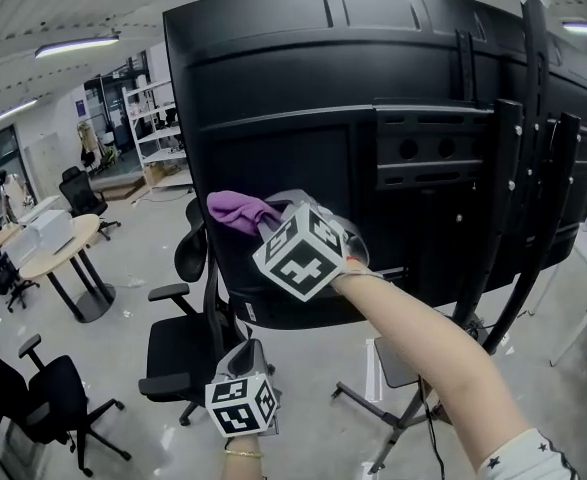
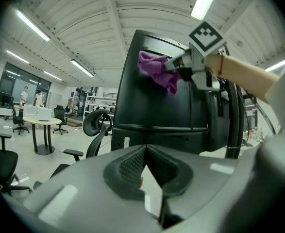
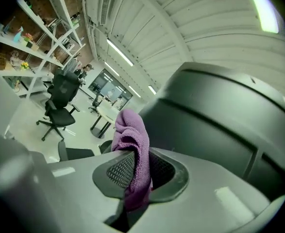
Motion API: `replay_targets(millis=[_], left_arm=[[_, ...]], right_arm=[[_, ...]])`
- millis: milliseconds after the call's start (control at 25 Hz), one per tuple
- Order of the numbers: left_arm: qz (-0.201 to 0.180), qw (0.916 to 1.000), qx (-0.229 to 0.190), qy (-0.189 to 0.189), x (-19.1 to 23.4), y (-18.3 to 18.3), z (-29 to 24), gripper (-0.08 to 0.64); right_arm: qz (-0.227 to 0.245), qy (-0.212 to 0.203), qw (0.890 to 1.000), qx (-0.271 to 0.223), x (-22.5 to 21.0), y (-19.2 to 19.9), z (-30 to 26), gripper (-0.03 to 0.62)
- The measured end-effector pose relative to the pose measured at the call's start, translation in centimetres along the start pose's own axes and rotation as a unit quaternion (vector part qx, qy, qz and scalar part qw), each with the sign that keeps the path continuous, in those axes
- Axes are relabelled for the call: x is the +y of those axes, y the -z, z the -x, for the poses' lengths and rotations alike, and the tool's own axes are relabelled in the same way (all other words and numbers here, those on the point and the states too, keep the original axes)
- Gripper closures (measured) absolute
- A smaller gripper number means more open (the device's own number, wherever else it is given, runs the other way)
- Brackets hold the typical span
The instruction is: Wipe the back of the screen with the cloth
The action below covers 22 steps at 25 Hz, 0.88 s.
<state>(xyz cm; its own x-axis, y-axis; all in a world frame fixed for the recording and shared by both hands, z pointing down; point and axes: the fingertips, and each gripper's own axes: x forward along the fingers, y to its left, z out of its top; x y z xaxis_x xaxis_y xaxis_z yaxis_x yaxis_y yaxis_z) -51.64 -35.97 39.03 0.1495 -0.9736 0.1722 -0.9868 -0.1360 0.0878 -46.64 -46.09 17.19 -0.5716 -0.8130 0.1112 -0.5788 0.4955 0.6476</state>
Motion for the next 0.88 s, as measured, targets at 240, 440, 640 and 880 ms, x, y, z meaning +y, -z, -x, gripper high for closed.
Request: replay_targets(millis=[240,440,640,880], left_arm=[[-0.007,1.0,-0.002,0.001,0.3,-0.6,0.5,0.552],[-0.015,0.9998,-0.01,-0.012,1.3,-1.5,0.9,0.552],[-0.013,0.9995,-0.017,-0.024,2.2,-2.2,1.5,0.552],[-0.017,0.9996,-0.017,-0.016,0.6,-2.1,3.4,0.552]], right_arm=[[-0.013,0.095,0.993,-0.073,-10.7,-10.7,1.9,0.54],[-0.012,0.174,0.979,-0.104,-17.6,-15.5,3.6,0.54],[-0.027,0.197,0.973,-0.12,-20.0,-16.6,4.8,0.54],[-0.089,0.143,0.969,-0.179,-14.9,-15.0,8.1,0.538]])
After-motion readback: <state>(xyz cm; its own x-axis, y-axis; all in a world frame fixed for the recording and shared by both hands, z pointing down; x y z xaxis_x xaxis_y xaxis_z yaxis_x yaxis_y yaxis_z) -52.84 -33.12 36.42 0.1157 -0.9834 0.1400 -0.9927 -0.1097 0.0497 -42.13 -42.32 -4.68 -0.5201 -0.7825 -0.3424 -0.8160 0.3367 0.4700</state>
